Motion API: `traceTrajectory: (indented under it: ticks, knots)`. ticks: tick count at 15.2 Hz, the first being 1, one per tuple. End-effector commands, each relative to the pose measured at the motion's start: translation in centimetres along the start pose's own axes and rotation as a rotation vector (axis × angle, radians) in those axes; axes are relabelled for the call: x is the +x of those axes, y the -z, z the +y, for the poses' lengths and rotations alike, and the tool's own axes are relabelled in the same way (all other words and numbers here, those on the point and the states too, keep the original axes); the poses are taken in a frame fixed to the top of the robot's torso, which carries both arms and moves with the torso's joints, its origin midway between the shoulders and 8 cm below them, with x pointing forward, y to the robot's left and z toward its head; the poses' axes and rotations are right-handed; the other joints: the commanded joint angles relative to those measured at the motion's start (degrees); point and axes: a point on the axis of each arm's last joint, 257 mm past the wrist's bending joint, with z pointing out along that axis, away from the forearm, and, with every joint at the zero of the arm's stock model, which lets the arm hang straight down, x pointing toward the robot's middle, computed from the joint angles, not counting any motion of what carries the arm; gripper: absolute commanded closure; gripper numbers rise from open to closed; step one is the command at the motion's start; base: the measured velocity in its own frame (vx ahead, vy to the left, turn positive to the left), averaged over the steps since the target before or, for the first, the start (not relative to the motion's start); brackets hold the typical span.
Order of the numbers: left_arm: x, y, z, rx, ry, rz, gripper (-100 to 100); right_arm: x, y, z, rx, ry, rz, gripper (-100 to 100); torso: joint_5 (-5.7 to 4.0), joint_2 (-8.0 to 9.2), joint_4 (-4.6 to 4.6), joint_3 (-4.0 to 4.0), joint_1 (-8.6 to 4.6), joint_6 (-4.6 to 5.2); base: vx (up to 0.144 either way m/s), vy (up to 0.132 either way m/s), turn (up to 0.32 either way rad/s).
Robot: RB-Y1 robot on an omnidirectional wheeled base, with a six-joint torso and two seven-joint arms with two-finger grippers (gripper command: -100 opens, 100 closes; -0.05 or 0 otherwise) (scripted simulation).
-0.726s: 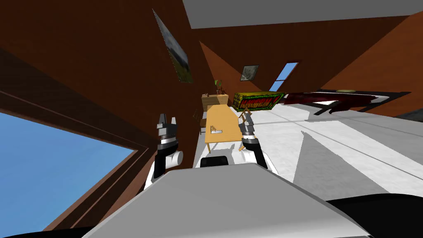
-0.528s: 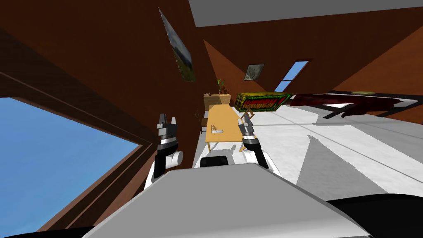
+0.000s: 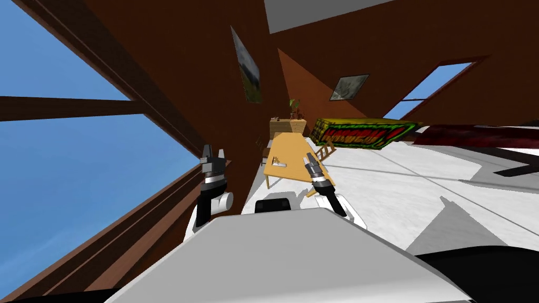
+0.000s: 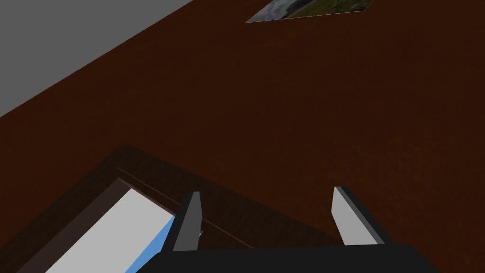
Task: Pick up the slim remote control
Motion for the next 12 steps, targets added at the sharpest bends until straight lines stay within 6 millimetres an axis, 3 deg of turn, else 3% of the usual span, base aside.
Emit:
traceTrajectory:
  ticks: [1, 2, 3, 7, 12]
  knots:
    - [0.0, 0.0, 0.0, 0.0, 0.0, 0.0, 0, 0.0, 0.4, -1.3, 0.025, 0.02, 0.023, -100, 0.0, 0.0, 0.0, 0.0, 0.0, 0.0, -0.116, -0.081, 0.283]
    - [0.0, 0.0, 0.0, 0.0, 0.0, 0.0, 0, 0.1, 1.3, -2.9, 0.059, 0.046, 0.052, -100, 0.02, -0.06, 0.0, -0.03, 0.08, 0.01, -0.099, -0.082, 0.427]
    - [0.0, 0.0, 0.0, 0.0, 0.0, 0.0, 0, 0.1, 1.3, -3.0, 0.06, 0.046, 0.052, -100, 0.03, -0.12, -0.02, -0.06, 0.11, -0.03, -0.09, -0.088, 0.338]
    - [0.0, 0.0, 0.0, 0.0, 0.0, 0.0, 0, 0.0, 3.6, -6.8, 0.143, 0.101, 0.116, -100, 0.03, -0.2, -0.04, -0.11, 0.1, -0.03, -0.106, -0.077, 0.364]
    - [0.0, 0.0, 0.0, 0.0, 0.0, 0.0, 0, -0.4, 7.7, -12.0, 0.266, 0.187, 0.224, -100, 0.03, -0.29, -0.06, -0.16, 0.13, -0.01, -0.098, -0.058, 0.433]
